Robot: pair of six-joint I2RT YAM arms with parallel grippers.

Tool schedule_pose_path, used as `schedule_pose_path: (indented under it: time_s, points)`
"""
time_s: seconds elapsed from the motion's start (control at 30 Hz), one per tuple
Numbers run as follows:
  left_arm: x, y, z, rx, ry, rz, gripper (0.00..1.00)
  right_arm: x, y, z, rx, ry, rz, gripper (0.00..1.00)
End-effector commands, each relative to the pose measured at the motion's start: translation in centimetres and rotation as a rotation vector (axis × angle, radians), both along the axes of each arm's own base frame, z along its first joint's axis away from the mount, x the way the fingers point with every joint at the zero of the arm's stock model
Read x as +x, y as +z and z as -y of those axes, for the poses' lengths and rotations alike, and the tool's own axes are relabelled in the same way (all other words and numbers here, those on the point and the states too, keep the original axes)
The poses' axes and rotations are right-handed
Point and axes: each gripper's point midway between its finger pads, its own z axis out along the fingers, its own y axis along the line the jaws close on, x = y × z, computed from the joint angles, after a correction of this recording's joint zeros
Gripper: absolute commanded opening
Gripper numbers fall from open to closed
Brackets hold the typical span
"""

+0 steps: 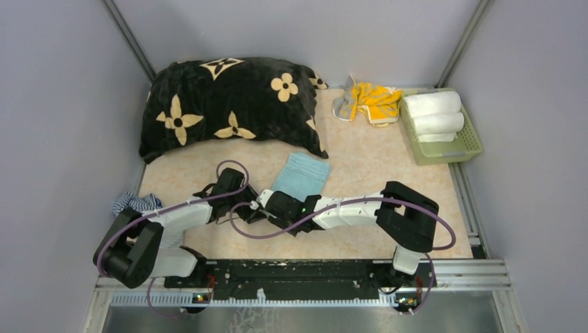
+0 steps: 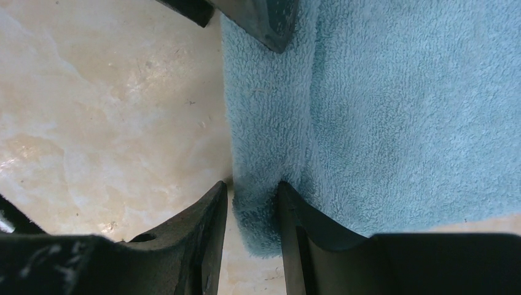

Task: Roll the towels
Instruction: Roll the towel at the center of the board.

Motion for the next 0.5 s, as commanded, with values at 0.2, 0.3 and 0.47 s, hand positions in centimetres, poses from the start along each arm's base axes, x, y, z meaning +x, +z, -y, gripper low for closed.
schedule_pose_path:
  time_s: [0.2,0.3,0.47]
  points:
    - [-3.5,-5.6,-6.7,0.305,0.036,-0.181,0.45,0.1,-3.9,3.9,-0.190,-0.019,0.004,0.34]
    - [-3.5,-6.0,-6.7,0.321,0.019,-0.200,0.44,0.0,-4.0,3.8,-0.198,-0.011,-0.003,0.32]
    - [-2.8,-6.0,-6.8,0.346,0.006,-0.192,0.45,-0.3,-3.9,3.3,-0.194,0.008,-0.022,0.20]
